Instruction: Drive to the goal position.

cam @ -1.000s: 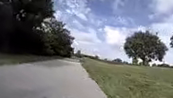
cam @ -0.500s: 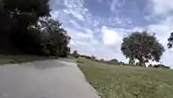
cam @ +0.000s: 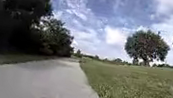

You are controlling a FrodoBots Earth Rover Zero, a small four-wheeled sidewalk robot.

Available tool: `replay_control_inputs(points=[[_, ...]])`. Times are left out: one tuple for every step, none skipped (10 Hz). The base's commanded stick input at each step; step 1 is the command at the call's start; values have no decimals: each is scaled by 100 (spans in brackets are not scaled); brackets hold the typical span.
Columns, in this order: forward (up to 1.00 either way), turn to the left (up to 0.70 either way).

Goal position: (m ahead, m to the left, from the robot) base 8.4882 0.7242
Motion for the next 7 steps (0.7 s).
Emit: replay_control_inputs(points=[[69,31],[69,34],[69,34],[69,34],[69,34],[69,29],[69,11]])
